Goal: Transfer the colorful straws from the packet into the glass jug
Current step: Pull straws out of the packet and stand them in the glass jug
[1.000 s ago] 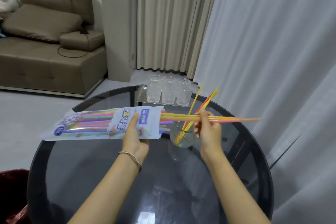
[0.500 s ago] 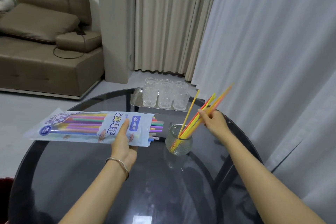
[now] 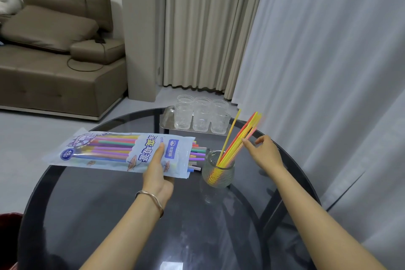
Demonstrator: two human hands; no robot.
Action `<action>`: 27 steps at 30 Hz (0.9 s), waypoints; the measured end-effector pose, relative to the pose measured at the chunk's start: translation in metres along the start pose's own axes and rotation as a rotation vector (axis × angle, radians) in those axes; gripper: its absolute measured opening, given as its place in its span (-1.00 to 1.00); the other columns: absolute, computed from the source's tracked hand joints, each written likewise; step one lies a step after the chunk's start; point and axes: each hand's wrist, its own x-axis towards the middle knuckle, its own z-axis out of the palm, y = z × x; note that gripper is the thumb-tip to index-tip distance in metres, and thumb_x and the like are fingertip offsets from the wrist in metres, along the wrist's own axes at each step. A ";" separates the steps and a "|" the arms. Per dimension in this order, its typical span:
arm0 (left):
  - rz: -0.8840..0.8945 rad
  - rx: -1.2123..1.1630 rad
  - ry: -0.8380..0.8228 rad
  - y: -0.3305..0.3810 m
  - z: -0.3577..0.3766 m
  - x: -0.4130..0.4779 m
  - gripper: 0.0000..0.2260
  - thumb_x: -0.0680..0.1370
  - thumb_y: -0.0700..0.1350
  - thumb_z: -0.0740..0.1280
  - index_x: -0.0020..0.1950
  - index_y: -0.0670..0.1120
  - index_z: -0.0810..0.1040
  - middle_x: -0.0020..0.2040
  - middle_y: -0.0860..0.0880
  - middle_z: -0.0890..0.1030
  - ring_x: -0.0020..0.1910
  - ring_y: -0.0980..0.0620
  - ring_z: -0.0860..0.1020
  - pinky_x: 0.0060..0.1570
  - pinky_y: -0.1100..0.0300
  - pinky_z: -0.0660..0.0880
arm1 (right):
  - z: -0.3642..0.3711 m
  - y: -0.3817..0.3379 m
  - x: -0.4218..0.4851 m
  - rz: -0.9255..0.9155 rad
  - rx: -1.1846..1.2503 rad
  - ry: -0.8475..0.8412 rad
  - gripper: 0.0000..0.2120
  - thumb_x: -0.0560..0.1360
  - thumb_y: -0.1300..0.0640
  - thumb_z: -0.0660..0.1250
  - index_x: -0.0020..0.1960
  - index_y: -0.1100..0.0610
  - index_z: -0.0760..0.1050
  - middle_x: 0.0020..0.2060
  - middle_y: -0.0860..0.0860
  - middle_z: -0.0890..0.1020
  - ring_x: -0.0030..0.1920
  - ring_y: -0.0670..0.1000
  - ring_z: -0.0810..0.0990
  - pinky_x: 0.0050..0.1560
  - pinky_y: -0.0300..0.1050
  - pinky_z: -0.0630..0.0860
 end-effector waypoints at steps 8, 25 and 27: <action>0.009 0.025 -0.098 -0.007 0.009 -0.022 -0.73 0.52 -0.09 0.34 0.22 -0.01 0.50 0.08 -0.04 0.64 -0.07 0.02 0.62 -0.04 -0.02 0.58 | 0.029 -0.051 -0.092 -0.063 0.674 -0.246 -0.75 0.57 -0.13 0.15 -0.08 0.04 0.41 -0.39 -0.04 0.55 -0.54 -0.17 0.48 -0.56 -0.34 0.36; -0.032 -0.170 -0.001 0.021 -0.001 -0.019 -0.77 0.51 -0.09 0.36 0.15 -0.05 0.46 -0.03 -0.02 0.63 -0.07 0.04 0.61 0.18 -0.01 0.50 | 0.016 -0.057 -0.098 -0.082 0.933 0.049 -0.82 0.53 0.00 0.28 -0.11 0.12 0.46 -0.59 -0.10 0.41 -0.55 -0.15 0.32 -0.55 -0.33 0.30; -0.028 -0.156 -0.015 0.019 0.000 -0.021 -0.77 0.52 -0.10 0.35 0.16 -0.05 0.47 0.01 -0.03 0.64 -0.09 0.05 0.61 0.14 -0.02 0.52 | 0.018 -0.059 -0.100 0.006 1.031 -0.023 -0.80 0.50 -0.04 0.32 -0.13 0.09 0.47 -0.60 -0.11 0.41 -0.58 -0.15 0.30 -0.57 -0.34 0.27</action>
